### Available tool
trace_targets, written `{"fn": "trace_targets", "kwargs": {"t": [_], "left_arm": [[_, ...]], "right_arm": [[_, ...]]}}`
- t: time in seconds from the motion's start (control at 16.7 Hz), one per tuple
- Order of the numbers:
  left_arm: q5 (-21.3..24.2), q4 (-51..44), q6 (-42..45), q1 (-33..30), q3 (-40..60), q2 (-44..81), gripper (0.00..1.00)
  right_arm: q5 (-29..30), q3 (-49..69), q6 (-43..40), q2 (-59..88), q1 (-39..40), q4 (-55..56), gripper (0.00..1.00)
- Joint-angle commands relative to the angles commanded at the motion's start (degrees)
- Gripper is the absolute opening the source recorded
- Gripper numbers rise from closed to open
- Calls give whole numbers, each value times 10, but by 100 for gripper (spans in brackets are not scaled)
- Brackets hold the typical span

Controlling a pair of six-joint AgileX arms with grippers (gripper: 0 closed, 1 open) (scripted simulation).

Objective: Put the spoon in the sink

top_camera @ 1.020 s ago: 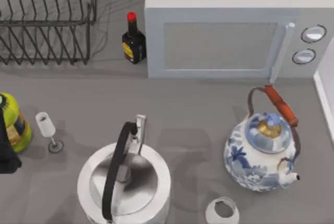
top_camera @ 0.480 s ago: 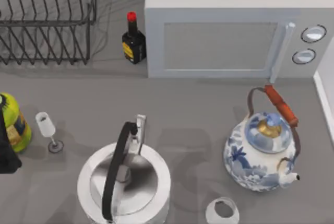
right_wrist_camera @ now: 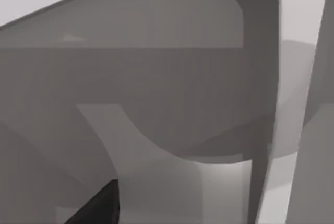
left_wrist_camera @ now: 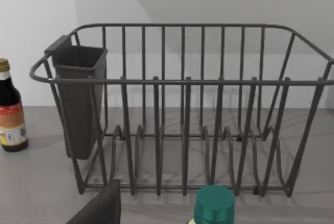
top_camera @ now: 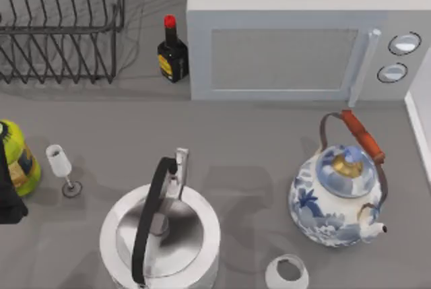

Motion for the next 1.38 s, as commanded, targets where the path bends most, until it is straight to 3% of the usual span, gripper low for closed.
{"fn": "trace_targets", "kwargs": {"t": [0.48,0.78,1.14,1.38], "left_arm": [[0,0,0,0,0,0,100],[0,0,0,0,0,0,100],[0,0,0,0,0,0,100],[0,0,0,0,0,0,100]], "right_arm": [[0,0,0,0,0,0,0],[6,50,0,-51,-5,-78,0],[7,151,-3,-114,-6,-259,0],[7,176,-3,-136,-5,-292,0]]}}
